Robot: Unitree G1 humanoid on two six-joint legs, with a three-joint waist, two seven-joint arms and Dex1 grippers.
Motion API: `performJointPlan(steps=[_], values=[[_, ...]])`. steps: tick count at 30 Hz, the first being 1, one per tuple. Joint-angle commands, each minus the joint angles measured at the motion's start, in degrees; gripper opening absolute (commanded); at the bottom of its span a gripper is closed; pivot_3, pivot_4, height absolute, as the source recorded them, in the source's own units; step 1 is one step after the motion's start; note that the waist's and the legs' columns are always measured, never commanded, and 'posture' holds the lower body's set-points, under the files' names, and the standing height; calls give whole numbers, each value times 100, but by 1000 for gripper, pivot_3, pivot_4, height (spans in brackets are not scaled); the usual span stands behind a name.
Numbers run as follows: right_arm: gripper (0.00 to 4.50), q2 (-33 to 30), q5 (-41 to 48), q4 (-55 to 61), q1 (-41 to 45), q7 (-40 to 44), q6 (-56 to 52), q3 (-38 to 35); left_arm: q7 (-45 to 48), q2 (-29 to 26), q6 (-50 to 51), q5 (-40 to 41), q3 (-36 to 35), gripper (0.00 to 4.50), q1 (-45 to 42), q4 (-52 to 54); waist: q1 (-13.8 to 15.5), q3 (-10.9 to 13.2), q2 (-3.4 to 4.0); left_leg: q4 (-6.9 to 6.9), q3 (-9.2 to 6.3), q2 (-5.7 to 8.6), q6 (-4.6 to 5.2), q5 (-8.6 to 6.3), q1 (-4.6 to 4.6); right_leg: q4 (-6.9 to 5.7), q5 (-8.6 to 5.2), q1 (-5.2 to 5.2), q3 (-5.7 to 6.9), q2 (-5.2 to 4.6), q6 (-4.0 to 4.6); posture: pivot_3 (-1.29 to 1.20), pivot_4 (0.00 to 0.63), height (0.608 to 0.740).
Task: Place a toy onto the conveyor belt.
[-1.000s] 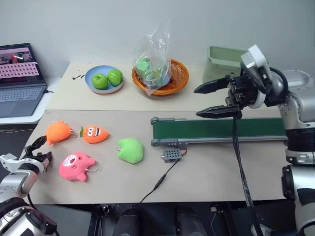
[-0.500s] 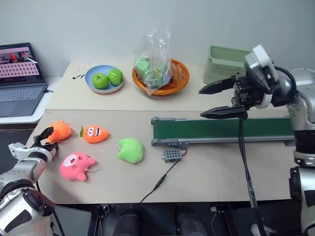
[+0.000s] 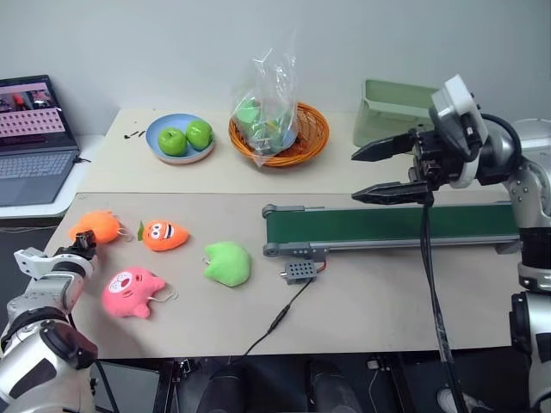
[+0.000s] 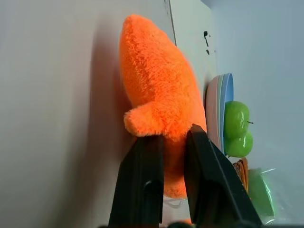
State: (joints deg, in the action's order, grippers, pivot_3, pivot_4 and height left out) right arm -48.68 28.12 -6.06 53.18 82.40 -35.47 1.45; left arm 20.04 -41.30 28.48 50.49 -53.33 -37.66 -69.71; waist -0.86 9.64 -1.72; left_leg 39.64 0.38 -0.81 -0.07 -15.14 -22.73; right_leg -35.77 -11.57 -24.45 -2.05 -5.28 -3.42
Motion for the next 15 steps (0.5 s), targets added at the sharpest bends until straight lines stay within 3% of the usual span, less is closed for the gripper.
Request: performJointPlan(steps=[1,6,10,15], values=[[4500,-59,36,133,37,-49,99,-148,-374,-15,-403,-288,237,668,-23,819,3,0,0,0,-1,0,0,0,-1,0,0,-1,0,0,0,0,150,740],[4500,-23,-5,26,29,-92,180,-133,-1101,488,-504,-740,886,668,252,3165,22,0,-1,3,-4,0,0,0,-11,0,1,-6,1,-3,0,0,150,740],[4500,75,11,-32,34,-125,166,-111,-1946,607,-548,-2504,2695,668,662,5115,53,0,-2,3,-7,5,0,0,-17,3,2,-7,1,-9,0,0,150,740],[4500,218,-51,-105,33,-233,209,-85,-2032,521,-1071,-3893,3981,668,585,6406,68,0,-2,3,-4,5,-1,0,-16,3,2,-7,0,-4,1,0,150,740]])
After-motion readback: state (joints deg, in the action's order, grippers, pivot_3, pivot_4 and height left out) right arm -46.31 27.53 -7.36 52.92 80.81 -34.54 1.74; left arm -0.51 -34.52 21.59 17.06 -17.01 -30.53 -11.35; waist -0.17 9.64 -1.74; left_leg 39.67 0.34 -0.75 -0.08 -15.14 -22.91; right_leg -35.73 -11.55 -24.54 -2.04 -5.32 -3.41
